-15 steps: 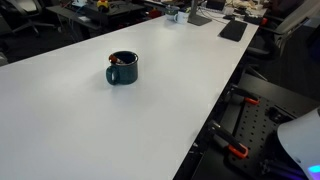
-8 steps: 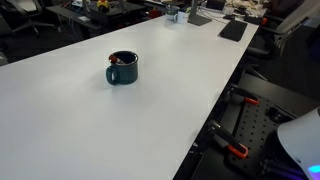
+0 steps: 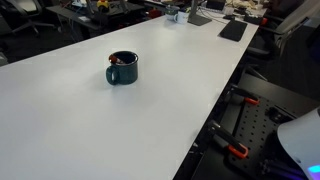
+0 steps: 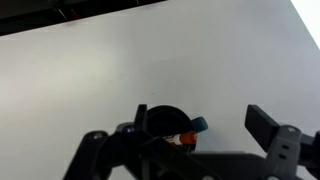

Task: Put the marker on the table

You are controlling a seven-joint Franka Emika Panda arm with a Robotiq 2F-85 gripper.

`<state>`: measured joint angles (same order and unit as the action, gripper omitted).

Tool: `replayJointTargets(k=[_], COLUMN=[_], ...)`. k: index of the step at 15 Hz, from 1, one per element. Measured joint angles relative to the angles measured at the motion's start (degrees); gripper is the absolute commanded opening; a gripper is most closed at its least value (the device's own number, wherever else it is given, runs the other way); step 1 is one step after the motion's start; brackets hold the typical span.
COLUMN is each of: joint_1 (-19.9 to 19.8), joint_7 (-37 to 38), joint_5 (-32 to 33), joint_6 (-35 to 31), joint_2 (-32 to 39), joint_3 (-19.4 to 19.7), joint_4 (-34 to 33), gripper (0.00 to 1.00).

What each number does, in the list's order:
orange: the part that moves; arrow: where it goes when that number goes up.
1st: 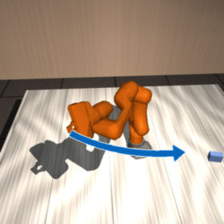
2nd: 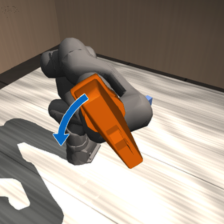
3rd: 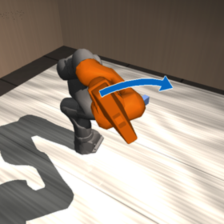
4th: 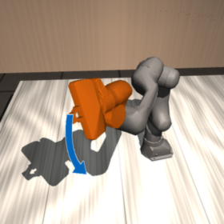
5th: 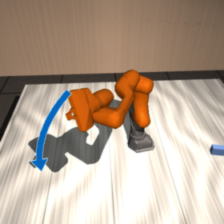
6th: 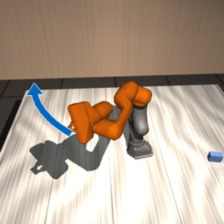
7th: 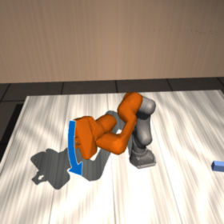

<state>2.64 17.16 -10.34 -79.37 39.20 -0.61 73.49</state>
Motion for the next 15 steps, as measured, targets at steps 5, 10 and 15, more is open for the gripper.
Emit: replayJointTargets(k=[5, 10, 15], joint_1=[0.14, 0.42, 0.26], joint_7=[-0.05, -2.30, -2.39], joint_5=[1.10, 0.99, 0.93], joint_6=[9.98, 19.14, 20.20], joint_2=[9.43, 19.58, 21.45], joint_3=[0.16, -1.06, -1.10], joint_4=[-14.45, -24.24, -26.90], gripper=[1.00, 1.00, 1.00])
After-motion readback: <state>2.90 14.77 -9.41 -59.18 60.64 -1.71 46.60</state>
